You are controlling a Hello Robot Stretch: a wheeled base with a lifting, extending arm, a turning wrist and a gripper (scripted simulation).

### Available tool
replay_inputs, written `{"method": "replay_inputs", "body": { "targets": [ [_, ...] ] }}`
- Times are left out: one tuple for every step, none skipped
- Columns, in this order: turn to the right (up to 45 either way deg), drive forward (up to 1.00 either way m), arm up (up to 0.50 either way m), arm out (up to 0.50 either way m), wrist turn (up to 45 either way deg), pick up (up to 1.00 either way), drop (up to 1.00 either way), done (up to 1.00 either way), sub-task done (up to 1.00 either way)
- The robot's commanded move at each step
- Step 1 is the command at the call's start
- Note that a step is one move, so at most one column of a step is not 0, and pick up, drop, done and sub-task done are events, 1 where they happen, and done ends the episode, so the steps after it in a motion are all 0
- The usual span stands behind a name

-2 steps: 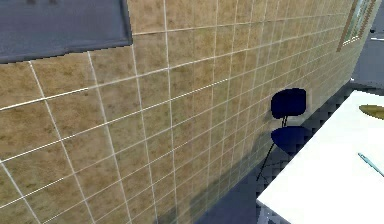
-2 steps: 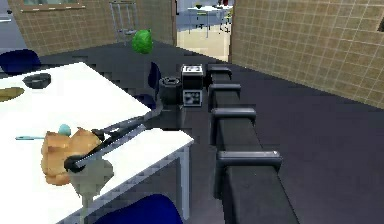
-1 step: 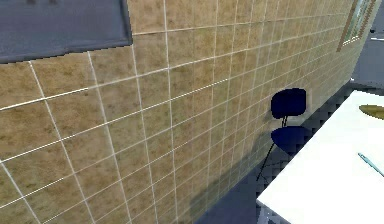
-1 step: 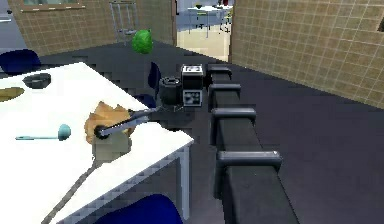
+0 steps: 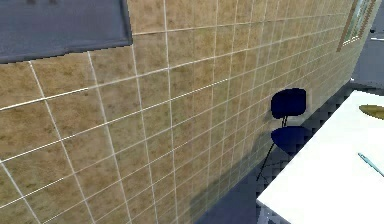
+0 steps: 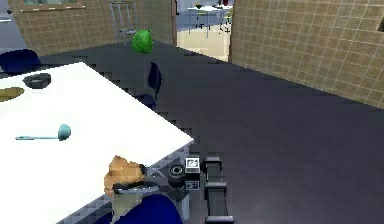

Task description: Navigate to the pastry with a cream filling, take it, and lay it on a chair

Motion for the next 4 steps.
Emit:
{"method": "replay_inputs", "body": {
  "targets": [
    [0.0, 0.00, -0.32, 0.00, 0.0, 0.00, 0.00, 0.00, 0.00],
    [0.0, 0.00, 0.00, 0.00, 0.0, 0.00, 1.00, 0.00, 0.00],
    [0.0, 0.00, 0.10, 0.00, 0.0, 0.00, 0.00, 0.00, 0.00],
    [0.0, 0.00, 0.00, -0.08, 0.0, 0.00, 0.00, 0.00, 0.00]
  ]
}}
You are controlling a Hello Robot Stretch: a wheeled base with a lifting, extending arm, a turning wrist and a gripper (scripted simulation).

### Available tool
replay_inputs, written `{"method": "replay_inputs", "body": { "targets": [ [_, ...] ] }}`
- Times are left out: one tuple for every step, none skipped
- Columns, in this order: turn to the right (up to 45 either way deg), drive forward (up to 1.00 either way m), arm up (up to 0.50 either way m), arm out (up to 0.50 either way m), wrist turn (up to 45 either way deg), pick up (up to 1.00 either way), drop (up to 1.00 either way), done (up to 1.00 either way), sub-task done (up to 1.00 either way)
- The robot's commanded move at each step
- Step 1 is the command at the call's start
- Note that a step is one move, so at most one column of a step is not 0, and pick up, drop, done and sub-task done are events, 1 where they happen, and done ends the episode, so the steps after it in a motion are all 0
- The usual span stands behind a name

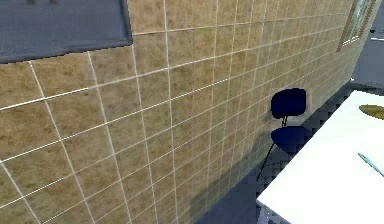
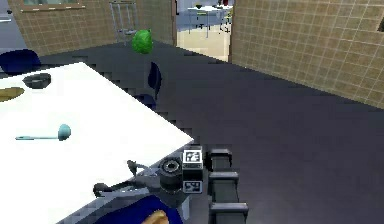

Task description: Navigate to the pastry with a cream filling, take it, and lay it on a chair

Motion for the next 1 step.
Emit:
{"method": "replay_inputs", "body": {
  "targets": [
    [0.0, 0.00, 0.00, 0.00, 0.0, 0.00, 0.00, 1.00, 0.00]
  ]
}}
